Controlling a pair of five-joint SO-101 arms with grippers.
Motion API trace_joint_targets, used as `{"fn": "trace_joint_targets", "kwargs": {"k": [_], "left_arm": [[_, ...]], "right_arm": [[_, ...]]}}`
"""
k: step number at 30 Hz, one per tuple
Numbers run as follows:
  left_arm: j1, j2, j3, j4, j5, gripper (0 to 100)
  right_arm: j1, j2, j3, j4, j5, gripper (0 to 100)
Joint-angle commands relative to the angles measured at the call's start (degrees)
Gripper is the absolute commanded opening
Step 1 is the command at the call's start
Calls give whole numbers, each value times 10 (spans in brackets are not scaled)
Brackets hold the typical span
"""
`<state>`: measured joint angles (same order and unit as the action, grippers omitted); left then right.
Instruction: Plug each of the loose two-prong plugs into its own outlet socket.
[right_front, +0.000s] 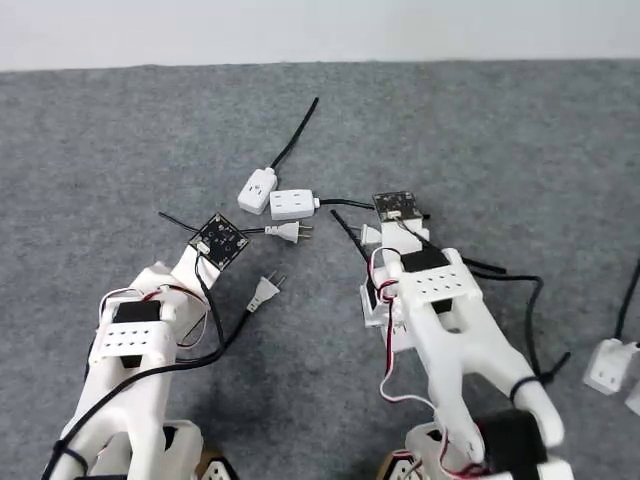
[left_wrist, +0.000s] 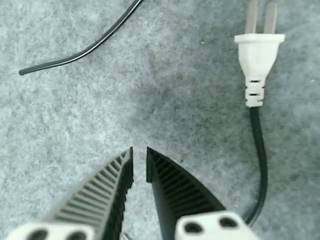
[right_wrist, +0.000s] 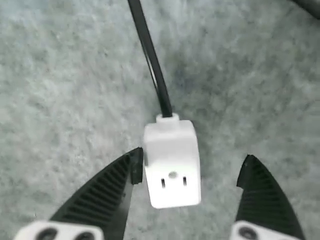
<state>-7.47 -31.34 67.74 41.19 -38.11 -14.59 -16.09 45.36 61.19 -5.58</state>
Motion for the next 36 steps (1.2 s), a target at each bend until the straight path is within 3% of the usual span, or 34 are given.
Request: {"fn": "trace_joint_targets", "kwargs": {"k": [1, 10, 23, 31, 36], "left_arm": [[-3, -11, -14, -14, 9, 45], [-4, -11, -14, -14, 9, 45], [-4, -12, -14, -14, 9, 45], [-4, -12, -14, -14, 9, 45], [-4, -12, -14, -14, 9, 45]], "right_arm": [[30, -61, -14, 14, 2, 284], [52, -111, 91, -24, 76, 225], [44, -111, 124, -53, 76, 223], [-54, -117, 160, -72, 113, 222], [-63, -117, 166, -84, 113, 143]]}}
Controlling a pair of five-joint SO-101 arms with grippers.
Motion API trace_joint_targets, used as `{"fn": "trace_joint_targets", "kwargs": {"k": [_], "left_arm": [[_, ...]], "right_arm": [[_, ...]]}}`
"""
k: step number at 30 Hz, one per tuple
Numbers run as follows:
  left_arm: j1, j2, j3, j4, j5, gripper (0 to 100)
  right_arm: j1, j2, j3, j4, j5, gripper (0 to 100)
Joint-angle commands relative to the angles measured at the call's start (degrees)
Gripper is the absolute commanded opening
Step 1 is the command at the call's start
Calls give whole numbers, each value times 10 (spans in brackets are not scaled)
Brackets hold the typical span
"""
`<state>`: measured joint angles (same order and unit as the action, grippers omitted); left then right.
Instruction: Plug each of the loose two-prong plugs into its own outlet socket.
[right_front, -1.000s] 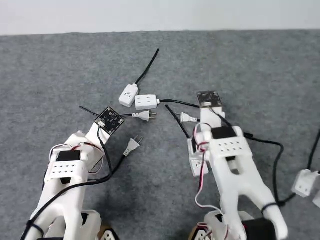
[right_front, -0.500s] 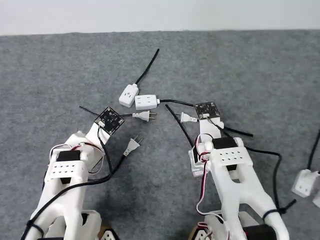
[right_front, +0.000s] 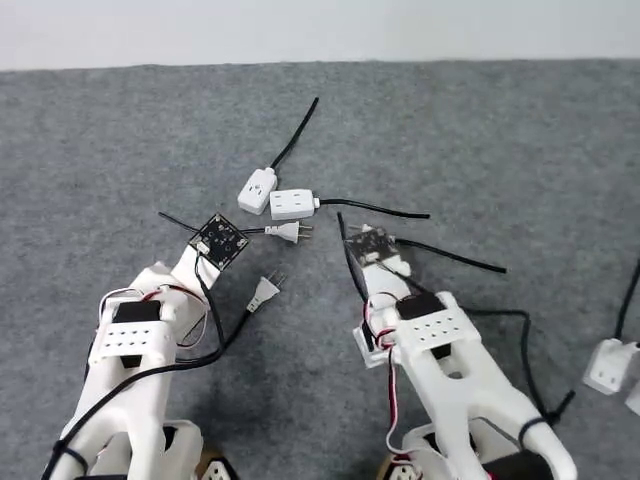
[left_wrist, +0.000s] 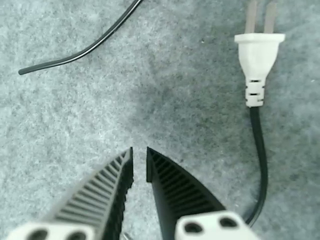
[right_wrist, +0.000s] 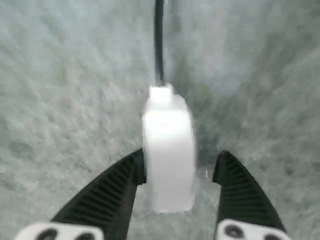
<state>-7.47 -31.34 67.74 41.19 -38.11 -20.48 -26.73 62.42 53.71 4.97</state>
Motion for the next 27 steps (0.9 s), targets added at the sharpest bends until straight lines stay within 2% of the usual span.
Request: {"fn": "trace_joint_targets", "kwargs": {"k": [1, 10, 16, 18, 22, 27], "left_arm": [[-4, -12, -14, -14, 9, 45], [-4, -12, -14, -14, 9, 45], [-4, -12, -14, -14, 9, 45], [-4, -12, -14, -14, 9, 45], [-4, -12, -14, -14, 9, 45], [-4, -12, -14, -14, 9, 45]], "right_arm": [[-4, -11, -4, -10, 8, 135], [-6, -47, -12, 10, 40, 148], [-7, -153, -11, 56, 45, 329], [-5, -177, -10, 67, 45, 347], [21, -219, -9, 84, 40, 275], [80, -232, 19, 44, 40, 32]]}}
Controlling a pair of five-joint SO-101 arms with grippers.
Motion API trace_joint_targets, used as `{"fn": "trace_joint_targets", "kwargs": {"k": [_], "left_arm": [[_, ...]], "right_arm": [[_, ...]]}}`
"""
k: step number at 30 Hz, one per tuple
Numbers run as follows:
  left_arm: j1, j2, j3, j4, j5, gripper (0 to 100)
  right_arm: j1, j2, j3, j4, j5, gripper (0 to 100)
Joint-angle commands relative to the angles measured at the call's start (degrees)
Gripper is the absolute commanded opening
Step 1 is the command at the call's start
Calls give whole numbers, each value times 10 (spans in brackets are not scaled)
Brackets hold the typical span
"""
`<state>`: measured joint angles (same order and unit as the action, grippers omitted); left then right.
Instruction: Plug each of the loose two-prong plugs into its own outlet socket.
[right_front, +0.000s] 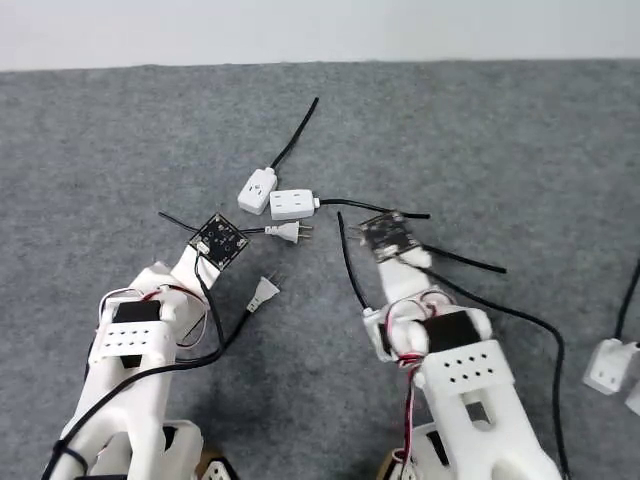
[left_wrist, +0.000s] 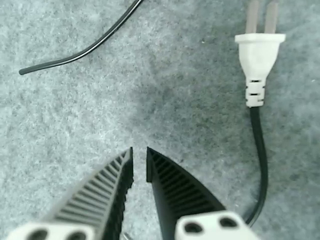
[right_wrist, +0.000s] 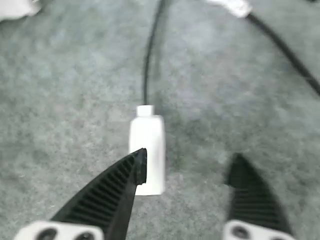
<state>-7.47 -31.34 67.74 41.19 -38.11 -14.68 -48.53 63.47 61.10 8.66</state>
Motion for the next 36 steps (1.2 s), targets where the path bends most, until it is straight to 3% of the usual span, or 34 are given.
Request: {"fn": "trace_joint_targets", "kwargs": {"k": [1, 4, 11, 20, 31, 34, 36], "left_arm": [[-4, -12, -14, -14, 9, 45], [-4, -12, -14, -14, 9, 45], [-4, -12, -14, -13, 9, 45], [-4, -12, -13, -13, 9, 45], [-4, -12, -14, -14, 25, 45], [-11, -15, -15, -17, 45, 45], [-35, -16, -18, -38, 79, 45]], "right_arm": [[25, -9, 19, -47, 7, 0], [26, 11, 31, -65, 8, 42], [17, 58, 30, -85, 8, 14], [-80, 62, 37, -56, 8, 11], [-82, -10, -25, -32, 4, 18], [-129, -16, -70, 9, 25, 86], [-182, -1, -99, 31, 90, 126]]}}
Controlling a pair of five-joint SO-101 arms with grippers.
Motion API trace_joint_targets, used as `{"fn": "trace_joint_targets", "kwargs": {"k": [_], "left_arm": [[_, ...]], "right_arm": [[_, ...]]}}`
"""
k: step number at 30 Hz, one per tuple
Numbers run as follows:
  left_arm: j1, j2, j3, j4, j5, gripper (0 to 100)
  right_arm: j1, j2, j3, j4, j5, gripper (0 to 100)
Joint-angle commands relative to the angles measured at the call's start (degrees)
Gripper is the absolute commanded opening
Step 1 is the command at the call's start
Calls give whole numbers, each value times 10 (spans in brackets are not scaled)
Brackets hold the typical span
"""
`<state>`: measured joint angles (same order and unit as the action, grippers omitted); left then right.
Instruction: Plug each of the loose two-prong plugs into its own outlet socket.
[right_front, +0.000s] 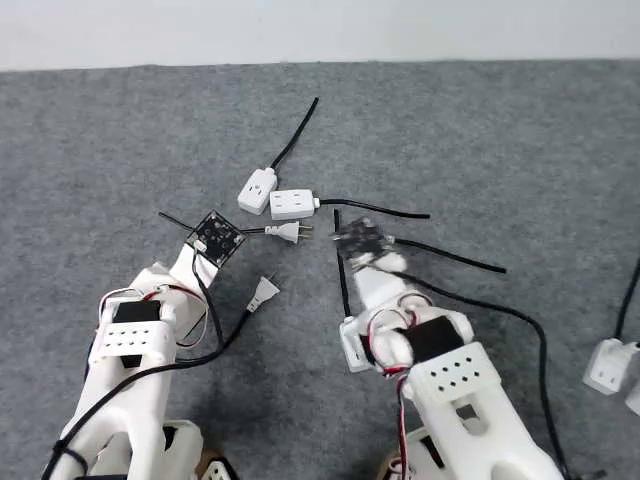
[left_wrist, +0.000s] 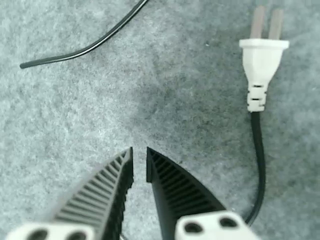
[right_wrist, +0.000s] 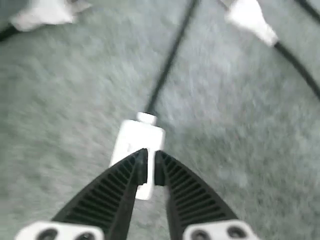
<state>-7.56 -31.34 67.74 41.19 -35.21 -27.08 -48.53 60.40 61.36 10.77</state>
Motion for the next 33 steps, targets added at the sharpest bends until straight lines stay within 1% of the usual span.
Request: {"fn": "trace_joint_targets", "kwargs": {"k": [1, 4, 7, 11, 13, 16, 19, 25, 29, 33], "left_arm": [[-48, -16, -18, -62, 81, 45], [-105, -16, -21, -139, 179, 45], [-176, -17, -22, -209, 280, 45], [-259, -17, -47, -233, 404, 45], [-280, -16, -49, -245, 445, 45], [-282, -16, -48, -254, 452, 45], [-284, -16, -48, -254, 452, 45], [-284, -16, -48, -250, 450, 45], [-282, -14, -47, -246, 403, 45], [-281, -16, -48, -234, 398, 45]], "right_arm": [[-81, 10, -79, 32, 104, 129], [-124, 57, -98, 7, 199, 128], [-138, 108, -106, -58, 270, 128], [-153, 185, -125, -139, 354, 128], [-167, 231, -149, -153, 390, 132], [-182, 309, -211, -158, 437, 133], [-195, 400, -283, -157, 468, 134], [-213, 562, -391, -154, 494, 134], [-210, 611, -433, -153, 498, 134], [-199, 627, -444, -156, 507, 134]]}}
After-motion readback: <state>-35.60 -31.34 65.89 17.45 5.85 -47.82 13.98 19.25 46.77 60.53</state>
